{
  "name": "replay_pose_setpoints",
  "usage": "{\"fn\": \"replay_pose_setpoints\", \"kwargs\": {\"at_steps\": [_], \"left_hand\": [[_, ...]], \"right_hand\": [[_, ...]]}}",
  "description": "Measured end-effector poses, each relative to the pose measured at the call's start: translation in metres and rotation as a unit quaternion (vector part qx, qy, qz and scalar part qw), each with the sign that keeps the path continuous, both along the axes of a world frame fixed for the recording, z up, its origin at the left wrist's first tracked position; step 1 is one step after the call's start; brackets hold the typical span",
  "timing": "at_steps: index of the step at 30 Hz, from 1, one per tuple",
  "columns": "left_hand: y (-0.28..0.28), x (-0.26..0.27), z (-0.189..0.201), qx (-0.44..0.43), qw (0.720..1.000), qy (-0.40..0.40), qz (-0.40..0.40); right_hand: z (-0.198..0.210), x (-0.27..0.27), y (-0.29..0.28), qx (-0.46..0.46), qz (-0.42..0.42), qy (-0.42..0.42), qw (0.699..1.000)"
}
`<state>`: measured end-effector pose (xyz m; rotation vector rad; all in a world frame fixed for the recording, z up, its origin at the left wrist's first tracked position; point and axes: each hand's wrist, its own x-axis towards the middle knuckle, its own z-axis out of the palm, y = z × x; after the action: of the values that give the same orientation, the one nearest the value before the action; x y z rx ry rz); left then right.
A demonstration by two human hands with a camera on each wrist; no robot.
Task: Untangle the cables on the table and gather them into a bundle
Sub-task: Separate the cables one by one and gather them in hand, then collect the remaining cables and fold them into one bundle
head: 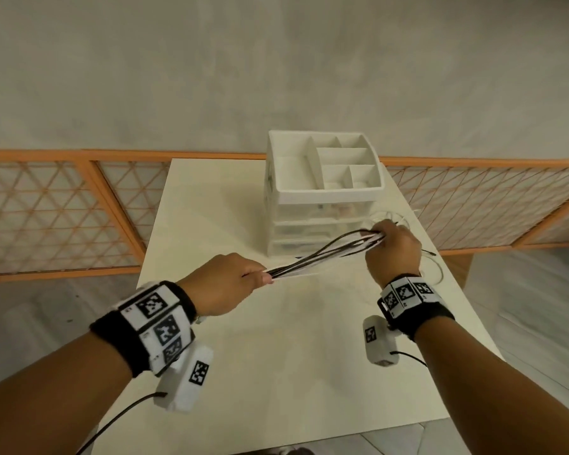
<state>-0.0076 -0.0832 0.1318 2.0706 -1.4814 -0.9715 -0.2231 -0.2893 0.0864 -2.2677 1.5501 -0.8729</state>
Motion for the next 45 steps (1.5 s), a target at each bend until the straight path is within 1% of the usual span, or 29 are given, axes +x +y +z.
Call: {"fn": "replay_pose_setpoints", "kwargs": {"at_steps": [1, 2, 3, 4, 5, 7, 9, 11, 12, 14, 16, 17, 19, 20, 22, 23, 24, 26, 28, 29, 30, 32, 33, 34, 36, 39, 41, 43, 45], "left_hand": [[-0.002, -0.001, -0.008, 0.003, 0.999, -0.029, 0.024], [-0.003, -0.002, -0.015, 0.002, 0.998, -0.049, 0.047], [-0.004, -0.005, -0.019, 0.0, 0.996, -0.061, 0.06], [-0.005, -0.007, -0.023, -0.004, 0.996, -0.064, 0.06], [-0.006, -0.01, -0.027, -0.009, 0.997, -0.061, 0.05], [-0.009, -0.018, -0.027, -0.017, 0.999, -0.047, 0.02], [-0.012, -0.028, -0.023, -0.031, 0.999, -0.017, -0.003], [-0.015, -0.035, -0.018, -0.041, 0.999, 0.027, -0.018], [-0.013, -0.035, -0.017, -0.037, 0.998, 0.047, -0.024], [-0.008, -0.03, -0.017, -0.023, 0.997, 0.072, -0.026], [-0.003, -0.022, -0.02, -0.012, 0.998, 0.065, -0.018], [-0.002, -0.02, -0.021, -0.009, 0.998, 0.059, -0.014], [-0.004, -0.023, -0.022, -0.001, 0.999, 0.037, -0.02], [-0.006, -0.026, -0.021, 0.003, 0.999, 0.02, -0.031], [-0.009, -0.029, -0.018, 0.003, 0.998, -0.001, -0.056], [-0.009, -0.028, -0.016, -0.005, 0.998, 0.004, -0.061], [-0.01, -0.025, -0.016, -0.018, 0.998, 0.022, -0.056], [-0.008, -0.019, -0.014, -0.058, 0.994, 0.096, -0.003], [-0.005, -0.012, -0.014, -0.088, 0.975, 0.186, 0.078], [-0.005, -0.009, -0.015, -0.091, 0.96, 0.236, 0.121], [-0.005, -0.008, -0.016, -0.092, 0.938, 0.293, 0.16], [-0.005, -0.011, -0.015, -0.086, 0.879, 0.419, 0.213], [-0.006, -0.014, -0.013, -0.076, 0.851, 0.471, 0.218], [-0.007, -0.016, -0.012, -0.069, 0.834, 0.504, 0.214], [-0.01, -0.021, -0.006, -0.077, 0.825, 0.52, 0.209], [-0.014, -0.022, 0.002, -0.101, 0.846, 0.473, 0.226], [-0.015, -0.02, 0.002, -0.103, 0.855, 0.458, 0.222], [-0.016, -0.018, 0.0, -0.103, 0.843, 0.474, 0.232], [-0.016, -0.017, -0.004, -0.101, 0.816, 0.507, 0.259]], "right_hand": [[-0.003, 0.002, 0.0, 0.006, 0.016, -0.013, 1.0], [-0.007, 0.004, 0.002, 0.065, 0.045, 0.013, 0.997], [-0.012, 0.006, 0.006, 0.149, 0.071, 0.083, 0.983], [-0.014, 0.007, 0.015, 0.219, 0.094, 0.164, 0.957], [-0.014, 0.009, 0.025, 0.244, 0.114, 0.217, 0.938], [-0.011, 0.018, 0.055, 0.177, 0.17, 0.248, 0.937], [-0.004, 0.033, 0.088, 0.098, 0.255, 0.22, 0.937], [-0.008, 0.042, 0.105, 0.091, 0.325, 0.104, 0.936], [-0.011, 0.042, 0.103, 0.104, 0.327, 0.034, 0.939], [-0.014, 0.037, 0.087, 0.152, 0.26, -0.045, 0.953], [-0.011, 0.029, 0.074, 0.178, 0.206, -0.02, 0.962], [-0.009, 0.026, 0.073, 0.17, 0.205, 0.026, 0.964], [-0.007, 0.029, 0.083, 0.127, 0.231, 0.113, 0.958], [-0.008, 0.033, 0.092, 0.104, 0.26, 0.118, 0.953], [-0.004, 0.042, 0.109, 0.079, 0.312, 0.089, 0.943], [-0.001, 0.045, 0.111, 0.09, 0.324, 0.066, 0.939], [0.001, 0.047, 0.109, 0.115, 0.33, 0.031, 0.936], [0.004, 0.043, 0.1, 0.186, 0.324, -0.042, 0.927], [0.009, 0.035, 0.093, 0.236, 0.313, -0.097, 0.915], [0.012, 0.032, 0.091, 0.258, 0.316, -0.116, 0.906], [0.015, 0.03, 0.092, 0.279, 0.32, -0.134, 0.895], [0.019, 0.029, 0.093, 0.313, 0.326, -0.17, 0.876], [0.021, 0.03, 0.093, 0.322, 0.329, -0.187, 0.868], [0.023, 0.03, 0.093, 0.33, 0.333, -0.199, 0.861], [0.027, 0.03, 0.094, 0.347, 0.347, -0.225, 0.842], [0.032, 0.028, 0.096, 0.372, 0.366, -0.264, 0.811], [0.032, 0.029, 0.096, 0.368, 0.355, -0.277, 0.813], [0.031, 0.029, 0.094, 0.369, 0.326, -0.286, 0.822], [0.028, 0.029, 0.092, 0.379, 0.302, -0.297, 0.823]]}}
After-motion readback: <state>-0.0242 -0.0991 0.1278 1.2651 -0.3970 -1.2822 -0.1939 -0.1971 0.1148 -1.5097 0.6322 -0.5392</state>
